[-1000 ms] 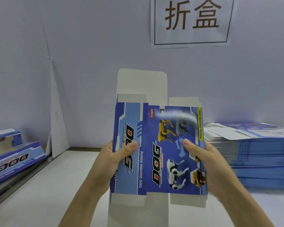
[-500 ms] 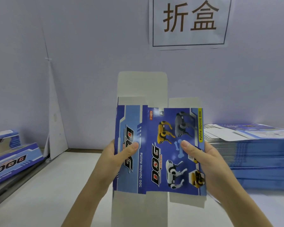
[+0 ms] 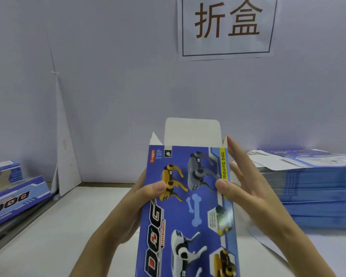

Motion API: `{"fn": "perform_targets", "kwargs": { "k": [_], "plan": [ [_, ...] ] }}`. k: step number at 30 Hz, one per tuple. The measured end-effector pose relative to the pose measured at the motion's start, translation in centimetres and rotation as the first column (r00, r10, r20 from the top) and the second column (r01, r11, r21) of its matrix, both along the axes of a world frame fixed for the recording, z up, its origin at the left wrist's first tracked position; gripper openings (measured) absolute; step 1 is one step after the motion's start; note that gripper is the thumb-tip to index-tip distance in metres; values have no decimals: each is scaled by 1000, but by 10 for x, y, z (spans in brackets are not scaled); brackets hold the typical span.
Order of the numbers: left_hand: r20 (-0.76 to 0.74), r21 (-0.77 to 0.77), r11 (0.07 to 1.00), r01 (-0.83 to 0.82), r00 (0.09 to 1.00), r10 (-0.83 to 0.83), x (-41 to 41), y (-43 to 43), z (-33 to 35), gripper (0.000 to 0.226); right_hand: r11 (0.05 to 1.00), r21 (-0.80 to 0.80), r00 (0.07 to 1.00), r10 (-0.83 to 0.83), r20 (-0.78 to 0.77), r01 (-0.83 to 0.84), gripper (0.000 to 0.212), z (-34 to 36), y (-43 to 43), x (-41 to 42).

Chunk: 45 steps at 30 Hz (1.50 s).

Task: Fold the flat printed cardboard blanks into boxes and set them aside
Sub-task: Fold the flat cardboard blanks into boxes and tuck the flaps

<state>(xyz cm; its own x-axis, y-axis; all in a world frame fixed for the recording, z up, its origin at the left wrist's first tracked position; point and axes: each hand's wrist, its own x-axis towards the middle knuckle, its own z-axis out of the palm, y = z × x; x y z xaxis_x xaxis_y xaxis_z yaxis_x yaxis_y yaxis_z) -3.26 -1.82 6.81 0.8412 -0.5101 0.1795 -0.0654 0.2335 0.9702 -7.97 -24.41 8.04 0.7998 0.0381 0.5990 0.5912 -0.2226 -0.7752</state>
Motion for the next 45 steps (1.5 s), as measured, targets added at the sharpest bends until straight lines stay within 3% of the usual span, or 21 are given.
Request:
{"fn": "perform_targets", "kwargs": {
  "k": [3, 6, 13, 15, 17, 19, 21, 22, 24, 26, 29, 32, 37, 41, 43, 45],
  "plan": [
    [-65, -1, 1000, 11, 998, -11, 4, -6, 3, 115, 997, -71, 1000, -5, 23, 6, 84, -2, -4, -1],
    [-16, 19, 1000, -17, 1000, 18, 7, -9, 3, 117, 997, -71, 997, 3, 73, 2, 85, -3, -5, -1],
    [93, 49, 999, -14, 996, 9, 1, -8, -3, 96, 999, -33, 974, -31, 226, 39, 82, -2, -7, -2],
    [162, 55, 980, -190, 971, 179, 4, -17, -2, 82, 971, -46, 920, -204, 335, 233, 85, 0, 0, -1],
    [297, 75, 915, -397, 885, 359, 5, -23, 0, 64, 882, -21, 804, -420, 421, 471, 99, 1, 10, 3],
    [381, 96, 931, -352, 877, 292, 1, -25, 2, 58, 843, -9, 754, -476, 453, 538, 112, -1, 19, 5],
    [377, 147, 976, -161, 921, 96, -8, -28, 1, 73, 897, -17, 811, -391, 434, 441, 107, -5, 28, 4],
    [367, 156, 981, -118, 929, 53, -11, -30, 0, 78, 951, 7, 874, -288, 392, 310, 99, -6, 32, 2],
    [349, 84, 982, -172, 928, 133, -10, -38, -5, 65, 996, 86, 952, -40, 303, 14, 78, -9, 37, -1],
    [275, -72, 954, -291, 914, 299, -6, -43, -8, 37, 985, 126, 967, 81, 244, -114, 65, -11, 37, -1],
    [141, -185, 913, -363, 910, 390, 1, -36, -10, 15, 998, 31, 952, -61, 299, 54, 54, -8, 31, 1],
    [83, -205, 932, -298, 944, 320, 5, -22, -10, 8, 963, -1, 893, -248, 376, 268, 53, -5, 23, 5],
    [4, -219, 907, -359, 929, 369, 9, -17, -11, 24, 928, 110, 861, -370, 348, 355, 50, -3, 16, 6],
    [109, -243, 841, -482, 848, 518, 8, -24, -6, 30, 841, 16, 751, -491, 441, 540, 38, -3, 19, 4],
    [186, -224, 847, -483, 832, 523, 4, -28, -4, 27, 841, -129, 797, -435, 419, 526, 39, -4, 26, 2],
    [277, -174, 877, -448, 832, 481, 0, -31, -4, 24, 913, -246, 936, -277, 216, 327, 60, -6, 35, -2]
  ]
}}
